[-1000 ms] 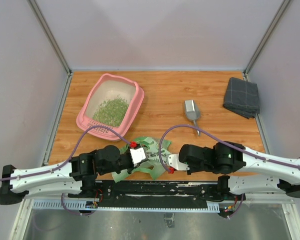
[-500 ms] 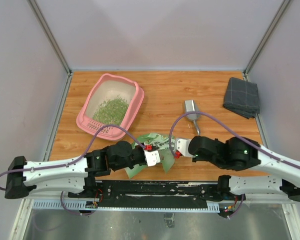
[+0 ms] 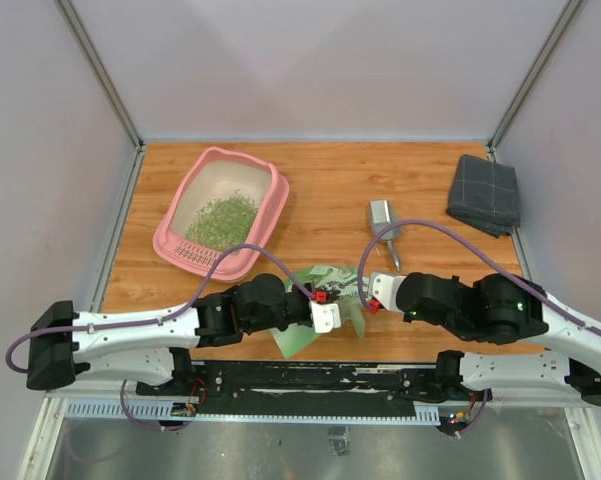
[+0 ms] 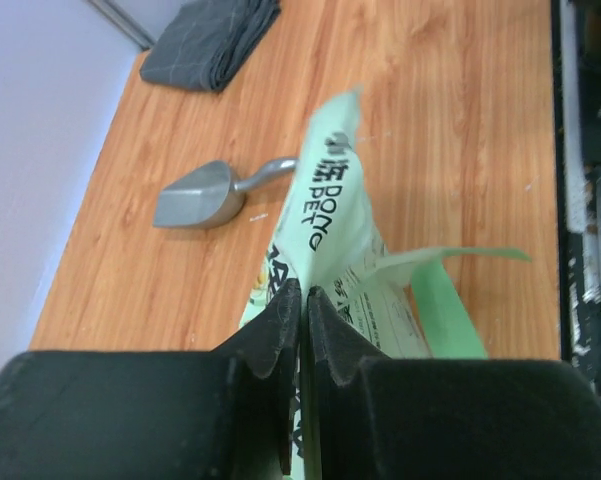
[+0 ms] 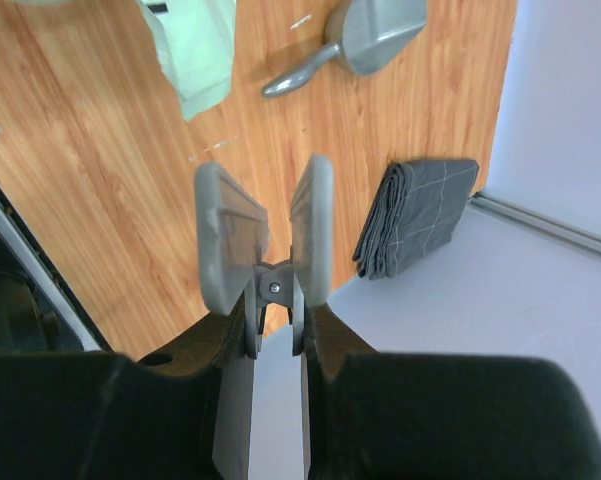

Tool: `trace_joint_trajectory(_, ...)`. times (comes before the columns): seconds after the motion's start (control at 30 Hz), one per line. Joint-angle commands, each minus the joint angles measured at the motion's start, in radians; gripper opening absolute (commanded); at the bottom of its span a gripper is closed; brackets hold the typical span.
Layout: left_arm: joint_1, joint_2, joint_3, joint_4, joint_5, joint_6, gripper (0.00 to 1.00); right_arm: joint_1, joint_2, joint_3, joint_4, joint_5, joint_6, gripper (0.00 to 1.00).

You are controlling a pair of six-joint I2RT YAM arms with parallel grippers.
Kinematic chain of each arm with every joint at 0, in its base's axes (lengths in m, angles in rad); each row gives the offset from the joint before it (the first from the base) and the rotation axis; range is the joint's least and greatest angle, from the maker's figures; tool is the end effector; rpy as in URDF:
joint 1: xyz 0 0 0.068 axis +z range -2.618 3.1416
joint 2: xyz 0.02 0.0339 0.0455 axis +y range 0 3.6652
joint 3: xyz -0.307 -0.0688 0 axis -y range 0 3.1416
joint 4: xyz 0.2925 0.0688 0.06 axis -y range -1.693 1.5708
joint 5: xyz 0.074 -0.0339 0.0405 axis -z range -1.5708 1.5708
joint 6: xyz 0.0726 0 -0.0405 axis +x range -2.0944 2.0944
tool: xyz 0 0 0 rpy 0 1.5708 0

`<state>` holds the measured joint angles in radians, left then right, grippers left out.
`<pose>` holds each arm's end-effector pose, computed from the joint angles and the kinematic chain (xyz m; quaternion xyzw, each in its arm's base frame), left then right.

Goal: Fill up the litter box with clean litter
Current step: Clamp the cat litter bag at the center of the board.

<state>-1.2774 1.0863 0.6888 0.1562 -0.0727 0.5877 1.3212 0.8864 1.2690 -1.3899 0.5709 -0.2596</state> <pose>0.0953 -0.2972 0.2923 0.6184 0.4866 -0.1815 0.5898 0.0743 0.1328 0.4020 -0.5999 0.7041 -0.0982 0.3670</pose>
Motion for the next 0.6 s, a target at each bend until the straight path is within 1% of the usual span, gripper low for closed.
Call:
trace_joint_trajectory(0.0, 0.0, -0.098, -0.029, 0.165, 0.028, -0.11, 0.11, -0.008, 0.017, -0.066, -0.081, -0.044, -0.003, 0.01)
trace_joint_trajectory(0.07, -0.003, -0.134, -0.082, 0.185, 0.029, -0.133, 0.01, -0.008, 0.018, -0.108, -0.061, -0.09, -0.025, 0.01)
trace_joint_trajectory(0.17, -0.005, -0.171, -0.128, 0.231, 0.038, -0.149, 0.0, -0.008, 0.011, -0.169, -0.003, -0.101, -0.034, 0.01)
trace_joint_trajectory(0.23, -0.005, -0.178, -0.129, 0.236, 0.04, -0.156, 0.0, -0.008, 0.003, -0.201, 0.026, -0.08, -0.021, 0.01)
trace_joint_trajectory(0.27, -0.006, -0.178, -0.125, 0.235, 0.044, -0.161, 0.03, -0.008, -0.004, -0.209, 0.039, -0.072, -0.016, 0.01)
trace_joint_trajectory(0.3, -0.006, -0.18, -0.12, 0.233, 0.055, -0.171, 0.15, -0.008, -0.013, -0.225, 0.052, -0.065, -0.014, 0.01)
trace_joint_trajectory(0.33, -0.007, -0.185, -0.118, 0.225, 0.072, -0.186, 0.41, -0.009, -0.025, -0.242, 0.063, -0.056, -0.013, 0.01)
trace_joint_trajectory(0.37, -0.007, -0.187, -0.108, 0.201, 0.1, -0.207, 0.53, -0.01, -0.036, -0.249, 0.071, -0.056, -0.013, 0.01)
trace_joint_trajectory(0.4, -0.007, -0.188, -0.089, 0.163, 0.131, -0.24, 0.6, -0.011, -0.045, -0.253, 0.076, -0.056, -0.014, 0.01)
trace_joint_trajectory(0.47, -0.01, -0.183, -0.042, 0.067, 0.167, -0.329, 0.66, -0.013, -0.056, -0.25, 0.077, -0.054, -0.011, 0.01)
trace_joint_trajectory(0.53, -0.031, -0.183, -0.028, -0.003, 0.151, -0.415, 0.66, -0.013, -0.059, -0.24, 0.075, -0.053, -0.013, 0.01)
trace_joint_trajectory(0.57, -0.054, -0.184, -0.028, -0.032, 0.138, -0.433, 0.66, -0.013, -0.058, -0.235, 0.075, -0.054, -0.014, 0.01)
